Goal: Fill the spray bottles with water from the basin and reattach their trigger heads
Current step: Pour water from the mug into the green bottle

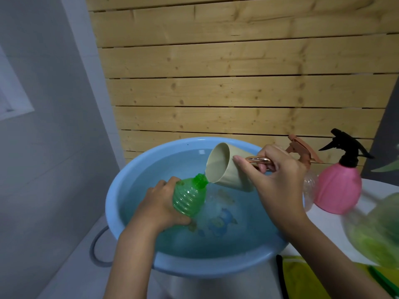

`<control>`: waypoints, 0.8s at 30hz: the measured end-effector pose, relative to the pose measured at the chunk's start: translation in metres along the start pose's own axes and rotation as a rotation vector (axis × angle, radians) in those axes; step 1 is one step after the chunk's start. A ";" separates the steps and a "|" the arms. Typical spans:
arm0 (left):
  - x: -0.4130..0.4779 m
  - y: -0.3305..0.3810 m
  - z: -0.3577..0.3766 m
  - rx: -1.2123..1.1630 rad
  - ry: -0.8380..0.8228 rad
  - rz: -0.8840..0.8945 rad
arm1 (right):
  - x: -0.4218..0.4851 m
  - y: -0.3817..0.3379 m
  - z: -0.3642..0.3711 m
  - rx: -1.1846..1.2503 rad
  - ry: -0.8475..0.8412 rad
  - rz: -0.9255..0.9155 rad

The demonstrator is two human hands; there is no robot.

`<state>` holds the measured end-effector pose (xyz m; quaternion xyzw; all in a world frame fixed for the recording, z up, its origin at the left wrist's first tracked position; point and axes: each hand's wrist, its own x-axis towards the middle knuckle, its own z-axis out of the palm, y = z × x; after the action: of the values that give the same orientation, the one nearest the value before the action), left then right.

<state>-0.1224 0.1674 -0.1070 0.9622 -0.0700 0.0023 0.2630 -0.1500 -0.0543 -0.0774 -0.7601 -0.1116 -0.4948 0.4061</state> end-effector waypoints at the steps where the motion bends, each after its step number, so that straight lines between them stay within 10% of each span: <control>1: 0.000 0.000 0.000 -0.003 0.000 0.001 | 0.000 0.000 0.000 -0.004 -0.001 -0.006; 24: 0.000 -0.001 0.000 0.008 0.000 0.004 | -0.002 -0.003 0.001 -0.037 0.007 -0.109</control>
<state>-0.1220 0.1677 -0.1076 0.9632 -0.0718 0.0031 0.2590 -0.1525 -0.0513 -0.0774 -0.7585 -0.1421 -0.5208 0.3651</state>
